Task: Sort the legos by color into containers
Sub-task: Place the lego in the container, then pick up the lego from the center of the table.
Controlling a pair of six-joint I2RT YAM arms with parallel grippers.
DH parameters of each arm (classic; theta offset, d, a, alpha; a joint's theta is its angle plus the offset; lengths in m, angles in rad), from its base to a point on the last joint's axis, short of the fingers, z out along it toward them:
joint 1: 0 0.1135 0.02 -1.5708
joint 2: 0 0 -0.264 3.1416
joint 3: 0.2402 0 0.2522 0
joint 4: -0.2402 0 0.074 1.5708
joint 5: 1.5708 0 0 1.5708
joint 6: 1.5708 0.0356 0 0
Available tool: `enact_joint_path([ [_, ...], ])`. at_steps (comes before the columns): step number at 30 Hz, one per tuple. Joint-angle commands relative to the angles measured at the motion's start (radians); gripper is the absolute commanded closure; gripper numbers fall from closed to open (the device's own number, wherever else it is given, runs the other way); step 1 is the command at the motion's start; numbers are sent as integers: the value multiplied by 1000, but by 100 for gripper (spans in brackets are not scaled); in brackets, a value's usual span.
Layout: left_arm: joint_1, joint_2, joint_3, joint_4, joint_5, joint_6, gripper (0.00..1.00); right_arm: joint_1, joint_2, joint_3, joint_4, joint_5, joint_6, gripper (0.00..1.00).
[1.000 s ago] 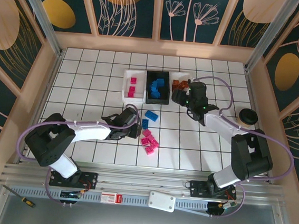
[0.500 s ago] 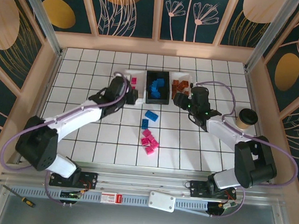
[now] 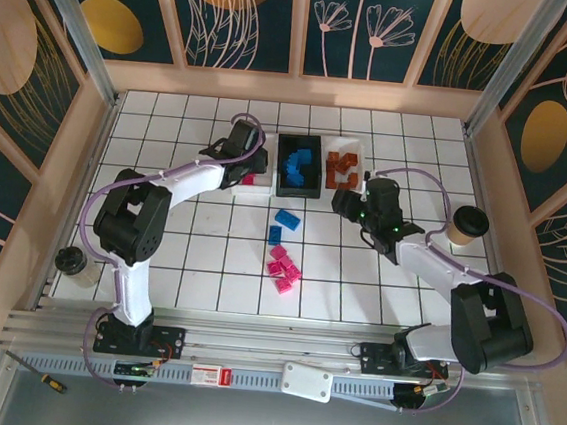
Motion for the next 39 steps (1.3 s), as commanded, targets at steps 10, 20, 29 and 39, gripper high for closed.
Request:
enact_joint_path([
  [10, -119, 97, 290, -80, 60, 38, 89, 9, -47, -17, 10, 12, 18, 39],
  [20, -144, 223, 466, -123, 94, 28, 32, 6, -52, -16, -5, 16, 14, 38],
  [29, -163, -70, 188, 24, 145, -13, 14, 69, -50, -34, 8, -51, 10, 37],
  [39, -173, -519, -446, 194, 94, -125, 2, 378, 249, 66, 104, 55, 68, 35],
])
